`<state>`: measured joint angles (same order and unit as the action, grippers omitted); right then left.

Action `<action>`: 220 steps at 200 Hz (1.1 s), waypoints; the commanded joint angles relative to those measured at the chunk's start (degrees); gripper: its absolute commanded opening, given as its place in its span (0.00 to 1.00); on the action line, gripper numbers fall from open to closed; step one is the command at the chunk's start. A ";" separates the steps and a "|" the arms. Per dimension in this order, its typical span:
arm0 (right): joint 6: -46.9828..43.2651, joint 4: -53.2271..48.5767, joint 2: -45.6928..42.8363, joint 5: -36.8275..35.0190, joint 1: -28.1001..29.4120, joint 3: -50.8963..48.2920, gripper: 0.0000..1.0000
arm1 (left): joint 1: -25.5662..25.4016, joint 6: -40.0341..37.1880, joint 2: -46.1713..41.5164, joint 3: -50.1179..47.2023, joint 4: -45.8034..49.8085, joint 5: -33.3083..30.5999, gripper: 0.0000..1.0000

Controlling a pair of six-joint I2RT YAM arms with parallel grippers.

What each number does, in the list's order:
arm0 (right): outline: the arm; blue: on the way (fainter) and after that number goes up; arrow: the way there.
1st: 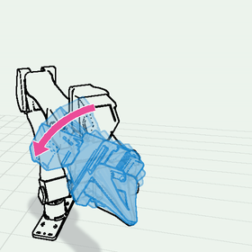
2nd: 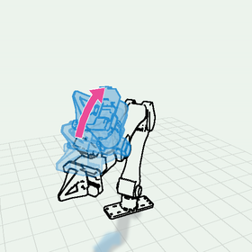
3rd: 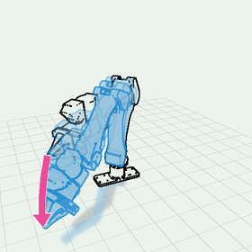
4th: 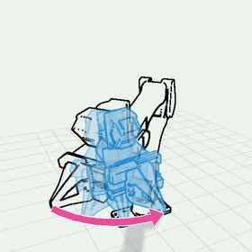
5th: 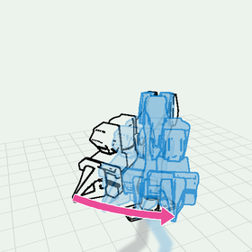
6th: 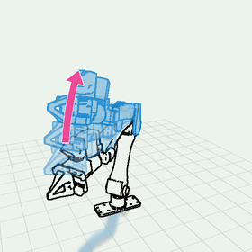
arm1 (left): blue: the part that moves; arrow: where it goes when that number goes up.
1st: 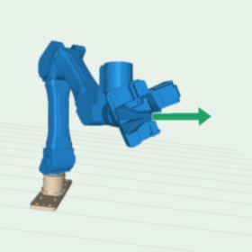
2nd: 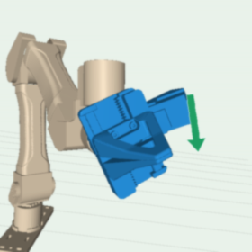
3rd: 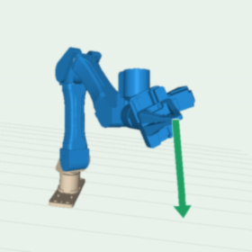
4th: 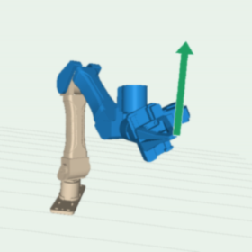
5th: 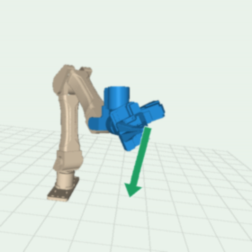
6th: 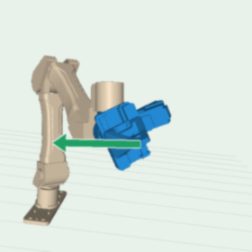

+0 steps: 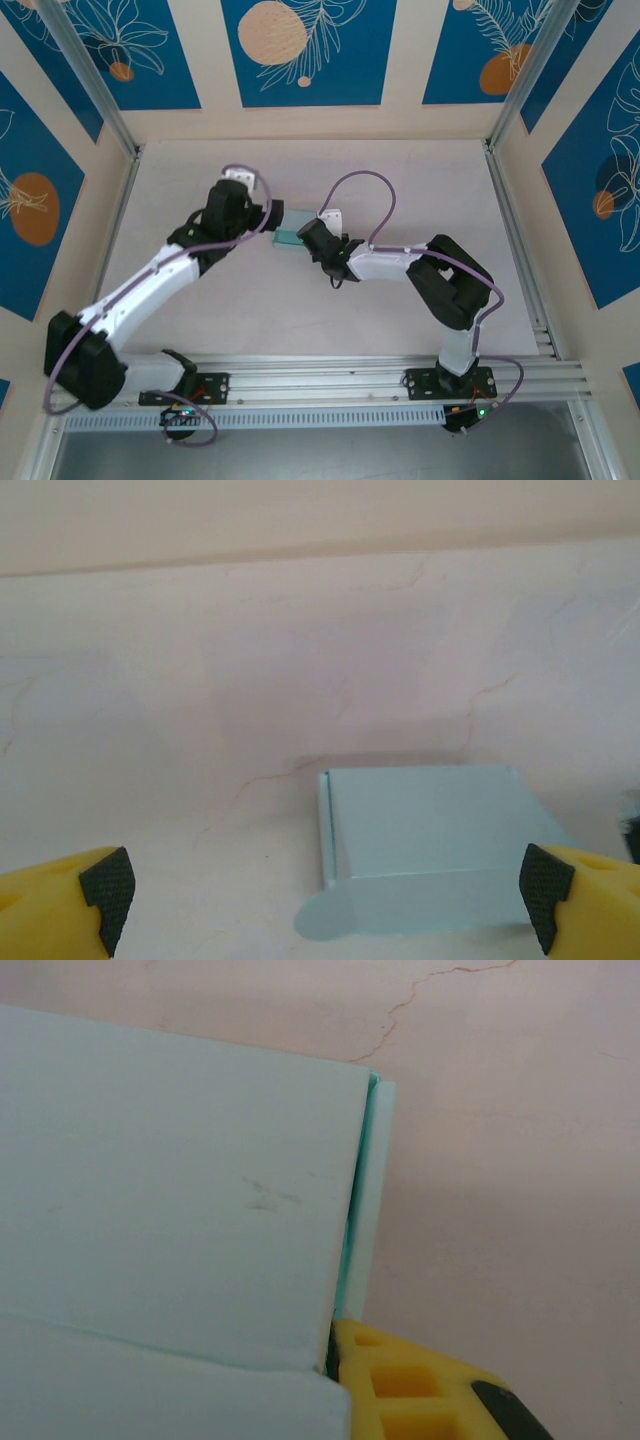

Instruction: Fold the paper box

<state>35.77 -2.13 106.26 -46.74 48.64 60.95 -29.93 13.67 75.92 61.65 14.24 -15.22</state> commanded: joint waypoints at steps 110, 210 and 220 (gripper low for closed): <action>1.08 -10.82 -0.66 0.36 0.99 2.14 0.30 | 2.95 -2.66 30.05 11.94 7.86 7.33 0.69; 0.94 -28.14 -11.79 -3.90 10.41 5.29 0.82 | 2.95 3.51 29.83 4.61 0.15 9.09 0.57; 1.04 -28.70 -13.21 -2.80 11.01 5.56 0.83 | 2.91 3.85 29.86 4.15 -0.49 9.37 0.57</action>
<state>35.81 -25.63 97.73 -48.49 57.76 63.92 -27.44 15.99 104.86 67.90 13.63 -7.01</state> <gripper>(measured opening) 0.820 0.576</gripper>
